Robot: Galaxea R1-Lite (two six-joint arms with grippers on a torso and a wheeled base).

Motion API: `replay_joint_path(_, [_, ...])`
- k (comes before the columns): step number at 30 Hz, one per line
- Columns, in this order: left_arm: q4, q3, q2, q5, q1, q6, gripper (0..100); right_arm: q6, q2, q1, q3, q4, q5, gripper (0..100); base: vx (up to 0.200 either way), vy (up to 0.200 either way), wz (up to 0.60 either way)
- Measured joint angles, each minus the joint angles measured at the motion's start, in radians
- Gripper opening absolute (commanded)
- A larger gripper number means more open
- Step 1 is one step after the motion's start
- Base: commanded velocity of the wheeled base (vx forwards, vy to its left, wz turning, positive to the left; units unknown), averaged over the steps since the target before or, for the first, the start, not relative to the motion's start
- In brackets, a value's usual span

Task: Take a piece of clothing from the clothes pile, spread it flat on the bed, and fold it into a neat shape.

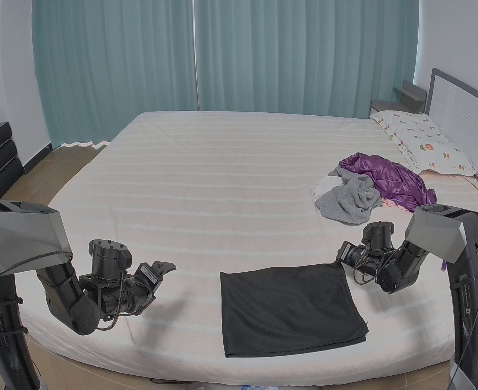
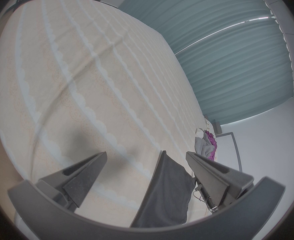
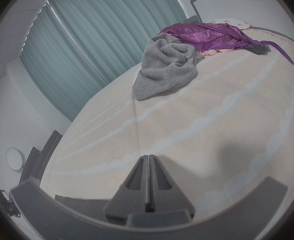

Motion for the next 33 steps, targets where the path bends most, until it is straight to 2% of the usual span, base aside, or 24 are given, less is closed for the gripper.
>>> replay_joint_path(2, [0.000,0.000,0.000,0.000,0.000,0.000,100,0.011,-0.010,0.001,0.015,-0.001,0.006,0,0.000,0.000,0.00])
replay_joint_path(3, [0.000,0.000,0.000,0.000,0.000,0.000,100,0.017,-0.016,0.002,0.025,-0.001,0.013,100,0.000,0.000,0.00])
replay_joint_path(8, [0.000,-0.001,0.000,0.000,0.000,0.000,100,0.037,-0.070,0.012,0.092,-0.003,0.089,100,0.000,0.000,0.00])
replay_joint_path(14, [0.000,-0.001,0.000,0.000,0.000,0.000,100,0.028,-0.106,0.032,0.139,-0.003,0.097,100,0.000,0.000,0.00])
replay_joint_path(15, [0.000,-0.001,0.000,0.000,0.000,0.000,100,0.026,-0.107,0.034,0.142,-0.004,0.098,0,0.000,0.000,0.00])
replay_joint_path(22, [0.000,-0.001,0.000,0.000,0.000,0.000,100,-0.037,-0.095,0.036,0.151,-0.001,0.093,0,0.000,0.000,0.00])
replay_joint_path(33, [0.000,-0.001,0.000,0.000,0.000,0.000,100,-0.042,-0.092,0.000,0.141,0.002,0.081,0,0.000,0.000,0.00])
